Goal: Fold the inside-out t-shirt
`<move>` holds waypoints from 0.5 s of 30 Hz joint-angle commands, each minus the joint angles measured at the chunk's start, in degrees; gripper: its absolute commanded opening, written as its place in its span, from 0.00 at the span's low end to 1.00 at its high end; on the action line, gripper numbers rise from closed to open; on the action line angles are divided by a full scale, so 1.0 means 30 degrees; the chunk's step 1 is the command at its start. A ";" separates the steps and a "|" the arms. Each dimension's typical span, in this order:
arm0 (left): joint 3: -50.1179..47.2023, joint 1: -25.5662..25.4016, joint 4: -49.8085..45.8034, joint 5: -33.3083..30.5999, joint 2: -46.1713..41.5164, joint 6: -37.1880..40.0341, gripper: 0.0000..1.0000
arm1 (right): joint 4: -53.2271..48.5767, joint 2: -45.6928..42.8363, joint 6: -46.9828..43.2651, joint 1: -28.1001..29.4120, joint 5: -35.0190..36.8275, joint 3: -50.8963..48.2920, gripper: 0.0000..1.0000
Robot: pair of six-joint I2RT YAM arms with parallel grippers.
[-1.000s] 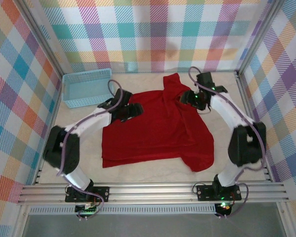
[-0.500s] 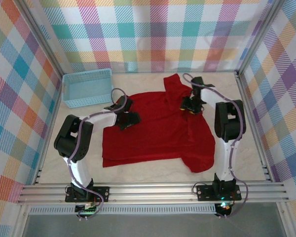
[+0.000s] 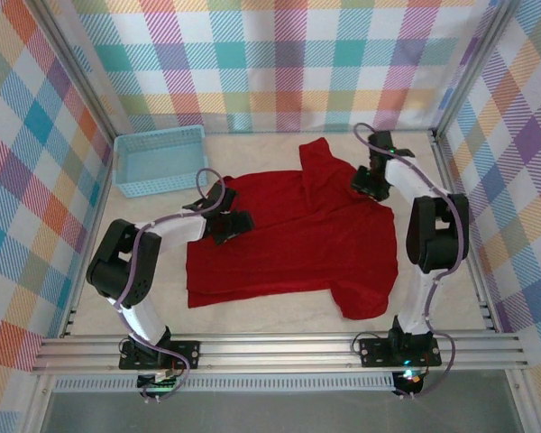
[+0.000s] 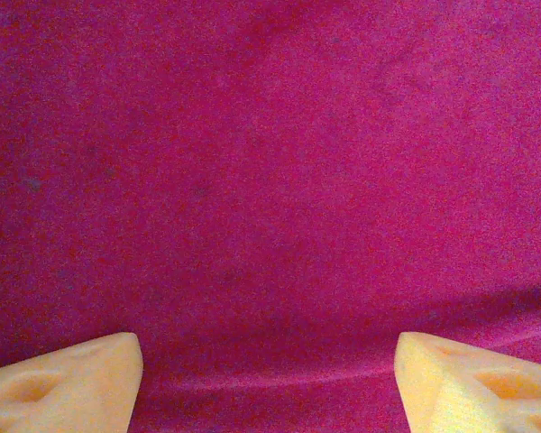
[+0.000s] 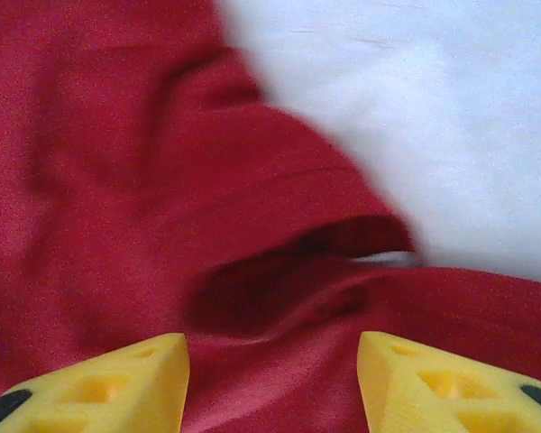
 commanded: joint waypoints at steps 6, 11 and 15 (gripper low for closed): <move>0.4003 0.0568 -0.2303 -0.0152 0.1886 0.0764 0.74 | -0.1180 0.4746 -0.0317 0.1543 -0.2983 0.5199 0.53; 0.3576 0.0605 -0.2020 -0.0004 0.2764 0.0562 0.74 | -0.2107 0.6131 0.0536 0.0120 -0.1731 0.5574 0.52; 0.2178 0.0251 -0.1717 0.0228 0.2326 0.0494 0.74 | -0.1464 0.4728 0.1178 -0.1463 -0.0788 0.2956 0.52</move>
